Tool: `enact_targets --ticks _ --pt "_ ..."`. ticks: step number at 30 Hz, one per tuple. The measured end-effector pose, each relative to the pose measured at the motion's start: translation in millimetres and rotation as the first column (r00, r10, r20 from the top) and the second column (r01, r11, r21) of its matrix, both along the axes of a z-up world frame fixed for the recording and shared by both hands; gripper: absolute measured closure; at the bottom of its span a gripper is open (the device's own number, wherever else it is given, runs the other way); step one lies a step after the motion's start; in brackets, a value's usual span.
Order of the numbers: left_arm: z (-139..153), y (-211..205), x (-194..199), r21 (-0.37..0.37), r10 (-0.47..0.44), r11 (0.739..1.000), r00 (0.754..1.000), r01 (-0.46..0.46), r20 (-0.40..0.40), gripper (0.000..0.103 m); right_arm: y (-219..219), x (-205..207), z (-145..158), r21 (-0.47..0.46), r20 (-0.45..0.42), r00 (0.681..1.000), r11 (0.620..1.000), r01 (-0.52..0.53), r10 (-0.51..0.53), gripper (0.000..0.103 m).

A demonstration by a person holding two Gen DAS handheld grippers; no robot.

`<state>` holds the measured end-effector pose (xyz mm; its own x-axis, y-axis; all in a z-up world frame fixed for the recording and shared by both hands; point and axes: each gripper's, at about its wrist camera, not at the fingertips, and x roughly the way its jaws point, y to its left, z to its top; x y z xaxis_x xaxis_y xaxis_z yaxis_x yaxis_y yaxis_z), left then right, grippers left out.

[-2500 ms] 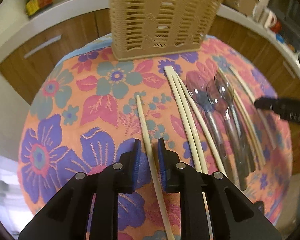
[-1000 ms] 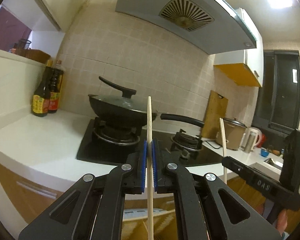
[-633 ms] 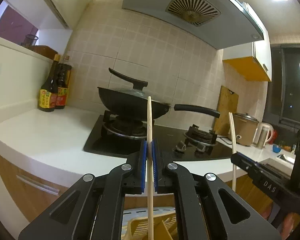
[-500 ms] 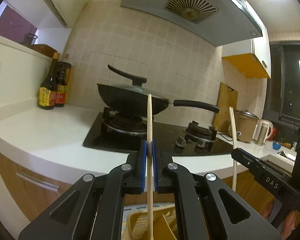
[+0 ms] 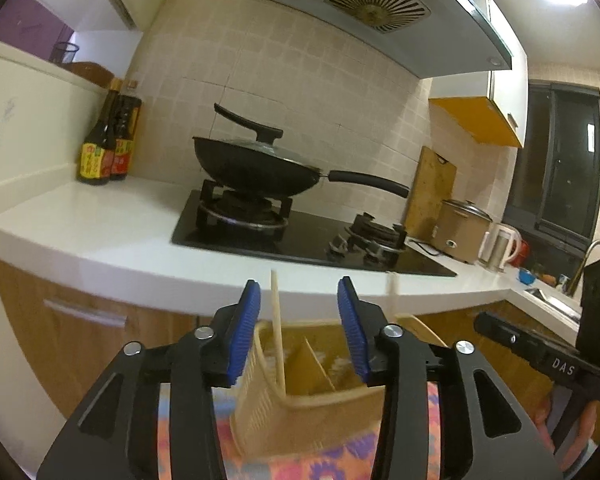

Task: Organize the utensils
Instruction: 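Grasp a chopstick pair with the left tool while the right tool grasps a chopstick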

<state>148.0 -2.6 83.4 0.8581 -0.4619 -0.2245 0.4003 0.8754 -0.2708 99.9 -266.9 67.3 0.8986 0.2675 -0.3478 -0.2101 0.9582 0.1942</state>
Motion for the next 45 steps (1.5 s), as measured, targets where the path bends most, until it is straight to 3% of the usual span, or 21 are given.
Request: enact_targets --ticks 6,11,17,23,25,27,31,38,41,45 --pt "-2.6 9.1 -48.4 0.033 -0.026 0.999 0.996 0.029 -0.088 0.047 2.6 -46.1 -8.3 -0.015 -0.123 0.992 1.000 -0.004 0.002 0.071" --pt "-20.0 -0.7 -75.3 0.125 -0.039 0.990 0.980 0.065 -0.197 0.046 11.6 -76.6 -28.9 -0.067 -0.253 0.967 0.998 -0.002 -0.015 0.063" --pt "-57.9 -19.3 -94.3 0.229 -0.044 0.966 0.945 0.123 -0.324 0.046 15.1 -93.7 -72.4 -0.064 -0.408 0.912 0.998 0.011 -0.036 0.063" --pt "-97.6 -29.1 -92.4 0.247 -0.050 0.952 0.888 0.181 -0.457 0.048 9.5 -100.3 -119.6 -0.029 -0.534 0.844 0.999 0.028 -0.039 0.063" --pt "-108.6 -33.2 -91.3 0.251 -0.052 0.947 0.870 0.198 -0.490 0.052 10.1 -99.9 -127.6 -0.017 -0.553 0.832 0.999 0.027 -0.032 0.063" --pt "-117.1 -37.7 -90.6 0.268 -0.050 0.938 0.855 0.217 -0.517 0.062 14.9 -98.7 -135.5 -0.044 -0.571 0.820 0.999 0.023 -0.044 0.065" --pt "-126.7 -45.3 -87.6 0.296 -0.051 0.921 0.833 0.252 -0.550 0.064 25.0 -93.7 -140.8 -0.096 -0.576 0.814 0.995 0.022 -0.074 0.072" --pt "-136.7 -66.5 -86.7 0.380 -0.024 0.881 0.830 0.281 -0.557 0.073 34.4 -88.8 -140.9 -0.165 -0.565 0.816 0.986 0.032 -0.121 0.078" --pt "-136.0 -69.3 -84.1 0.380 -0.025 0.881 0.830 0.282 -0.557 0.073 32.6 -89.4 -139.6 -0.150 -0.567 0.816 0.988 0.028 -0.110 0.079" --pt "-136.6 -70.4 -81.6 0.408 -0.002 0.872 0.835 0.271 -0.550 0.083 33.2 -91.7 -139.3 -0.156 -0.569 0.816 0.988 0.021 -0.107 0.078"
